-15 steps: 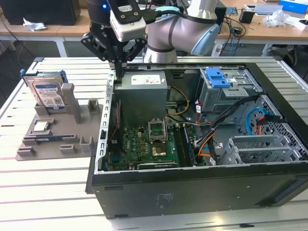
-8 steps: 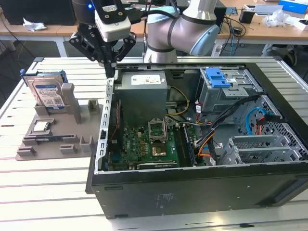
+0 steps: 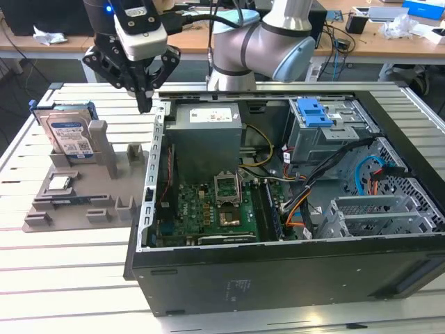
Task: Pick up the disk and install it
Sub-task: 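Reach for the disk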
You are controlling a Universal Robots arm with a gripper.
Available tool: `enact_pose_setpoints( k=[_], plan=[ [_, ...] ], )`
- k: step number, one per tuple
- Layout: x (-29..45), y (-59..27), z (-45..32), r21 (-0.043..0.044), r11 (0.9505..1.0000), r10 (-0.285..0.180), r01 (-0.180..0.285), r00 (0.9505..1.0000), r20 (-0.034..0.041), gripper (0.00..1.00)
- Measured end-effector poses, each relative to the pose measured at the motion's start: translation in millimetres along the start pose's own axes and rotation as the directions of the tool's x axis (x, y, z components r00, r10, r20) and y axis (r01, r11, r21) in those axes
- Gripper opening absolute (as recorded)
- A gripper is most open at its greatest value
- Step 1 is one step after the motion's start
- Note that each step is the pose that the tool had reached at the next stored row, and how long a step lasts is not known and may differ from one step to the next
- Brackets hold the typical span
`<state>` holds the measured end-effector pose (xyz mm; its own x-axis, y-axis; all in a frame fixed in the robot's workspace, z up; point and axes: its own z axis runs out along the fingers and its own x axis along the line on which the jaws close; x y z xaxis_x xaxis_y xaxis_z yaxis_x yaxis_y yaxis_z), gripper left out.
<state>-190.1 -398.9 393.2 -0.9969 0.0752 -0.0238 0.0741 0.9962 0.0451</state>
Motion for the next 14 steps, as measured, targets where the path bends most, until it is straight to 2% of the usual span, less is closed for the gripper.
enact_pose_setpoints(
  k=[8, 11, 14],
  plan=[
    [18.8, -1.4, -0.5, 0.0, 1.0, 0.0, 0.0, 1.0, 0.0, 0.11],
    [29.1, -2.1, -0.7, -0.0001, 1.0, 0.0, 0.0, 1.0, 0.0001, 0.11],
    [33.8, -2.5, -0.8, 0.0, 1.0, 0.0, 0.0, 1.0, 0.0, 0.11]
  ],
)
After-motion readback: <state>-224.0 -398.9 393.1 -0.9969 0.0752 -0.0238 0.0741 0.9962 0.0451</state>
